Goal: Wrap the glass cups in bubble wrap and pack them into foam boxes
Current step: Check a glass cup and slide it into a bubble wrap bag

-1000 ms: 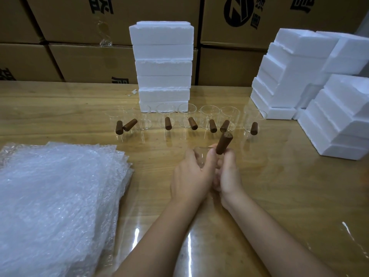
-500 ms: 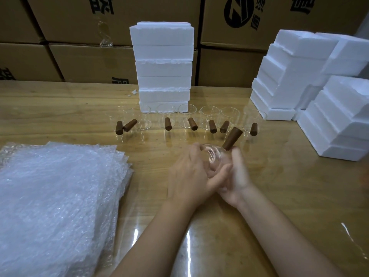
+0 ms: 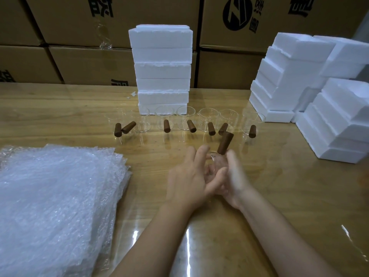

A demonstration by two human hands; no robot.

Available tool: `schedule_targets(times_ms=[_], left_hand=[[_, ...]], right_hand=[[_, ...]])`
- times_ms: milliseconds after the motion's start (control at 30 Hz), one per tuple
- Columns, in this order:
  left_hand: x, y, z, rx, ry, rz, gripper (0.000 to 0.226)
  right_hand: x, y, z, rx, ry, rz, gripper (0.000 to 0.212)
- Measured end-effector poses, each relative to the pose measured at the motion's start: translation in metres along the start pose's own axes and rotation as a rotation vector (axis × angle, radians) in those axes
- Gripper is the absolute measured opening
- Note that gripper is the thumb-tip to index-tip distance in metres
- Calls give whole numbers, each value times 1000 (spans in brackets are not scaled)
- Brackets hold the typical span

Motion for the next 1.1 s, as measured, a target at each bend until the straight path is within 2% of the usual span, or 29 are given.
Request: schedule_targets(times_ms=[133,367,533,667,733,833,933,1033,1100], left_hand=[[-7,2,-1,-10,71,22,61],[-10,-6,1,17,133,132,67],[-16,-15,2,20,181,225,66],[-19,-22,4,-3,281,370,53],[-21,-27,4,-21,356,508,52],[-22,-44,7,-137,600,940,71],[-16,-51,10,-257,744,1207,65],[-15,-54,11,-328,761,1333,62],[-19,-55,13,-386,838,1354,63]], right_hand=[[0,-2,-1,163,167,-9,53],[-1,3,1,240,388,50,49],[1,4,0,269,417,148,49],[-1,5,2,318,456,215,53],[-4,4,5,360,513,274,54],[-16,-1,20,435,681,371,48],[-32,-7,37,511,851,540,35],[-38,-12,45,544,963,668,55],[-40,-15,47,551,1014,736,71]])
Point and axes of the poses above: each hand's wrist, its own z-axis away from the middle knuckle, its own y-axis out of the back of the hand, x = y × z, the point moved 6 cm from there along -z, towards the middle knuckle, and after that the axes turned 1 degree about x, right-handed, at the moved point
